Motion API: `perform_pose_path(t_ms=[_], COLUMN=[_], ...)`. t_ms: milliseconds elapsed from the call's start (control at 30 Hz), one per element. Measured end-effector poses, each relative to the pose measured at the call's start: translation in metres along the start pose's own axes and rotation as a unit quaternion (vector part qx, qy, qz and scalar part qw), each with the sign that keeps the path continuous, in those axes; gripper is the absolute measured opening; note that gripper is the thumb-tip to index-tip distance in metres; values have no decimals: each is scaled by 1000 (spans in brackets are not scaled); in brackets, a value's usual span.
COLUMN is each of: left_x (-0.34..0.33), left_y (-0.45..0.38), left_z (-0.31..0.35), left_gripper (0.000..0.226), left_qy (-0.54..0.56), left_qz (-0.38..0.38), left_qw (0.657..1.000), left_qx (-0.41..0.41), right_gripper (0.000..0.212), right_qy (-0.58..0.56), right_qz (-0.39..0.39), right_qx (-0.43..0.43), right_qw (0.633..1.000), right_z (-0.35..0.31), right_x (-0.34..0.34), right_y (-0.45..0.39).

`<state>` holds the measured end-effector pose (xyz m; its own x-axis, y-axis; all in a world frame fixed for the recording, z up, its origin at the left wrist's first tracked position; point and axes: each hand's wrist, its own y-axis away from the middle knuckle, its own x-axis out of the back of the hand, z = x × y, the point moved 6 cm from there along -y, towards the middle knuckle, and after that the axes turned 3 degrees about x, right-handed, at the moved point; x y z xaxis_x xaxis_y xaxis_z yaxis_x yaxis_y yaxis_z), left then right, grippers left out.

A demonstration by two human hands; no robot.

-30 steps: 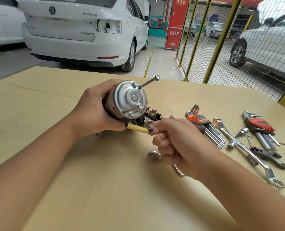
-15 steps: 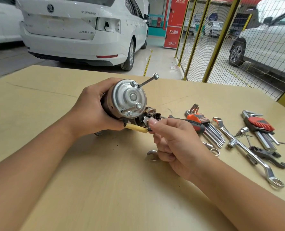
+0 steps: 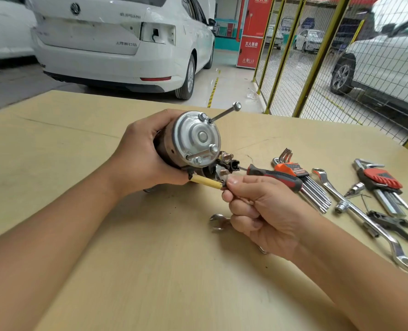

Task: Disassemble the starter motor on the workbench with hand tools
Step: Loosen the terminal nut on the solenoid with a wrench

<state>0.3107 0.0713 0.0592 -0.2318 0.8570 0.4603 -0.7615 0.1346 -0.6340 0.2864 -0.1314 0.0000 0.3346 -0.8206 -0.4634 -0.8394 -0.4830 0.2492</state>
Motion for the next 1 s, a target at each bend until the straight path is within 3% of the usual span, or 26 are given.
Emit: perform_pose_path(t_ms=[133,333,467,667,767,1000], left_x=[0,-1,0,0,-1,-2], left_y=[0,0,-1,0,0,0], left_z=[2,1,3,6,6,8], left_gripper=[90,91,91,89,89,88], left_qy=[-5,-8,-11,-10,-8,-14], left_qz=[1,4,3,2,4,12], left_qw=[1000,1000,1000,1000,1000,1000], left_qx=[-9,-3,-3,7,10,13], right_gripper=[16,12,24,21,24,8], right_qy=[23,19,32,-63,-120,5], right_qz=[17,64,96,77,80,123], right_qx=[6,87,132,-25,-49,100], right_qw=[1000,994,986,995,988,987], right_z=[1,3,2,10,12,5], right_x=[1,-1,-3,-7,-10,-4], right_y=[3,4,5,5,7,10])
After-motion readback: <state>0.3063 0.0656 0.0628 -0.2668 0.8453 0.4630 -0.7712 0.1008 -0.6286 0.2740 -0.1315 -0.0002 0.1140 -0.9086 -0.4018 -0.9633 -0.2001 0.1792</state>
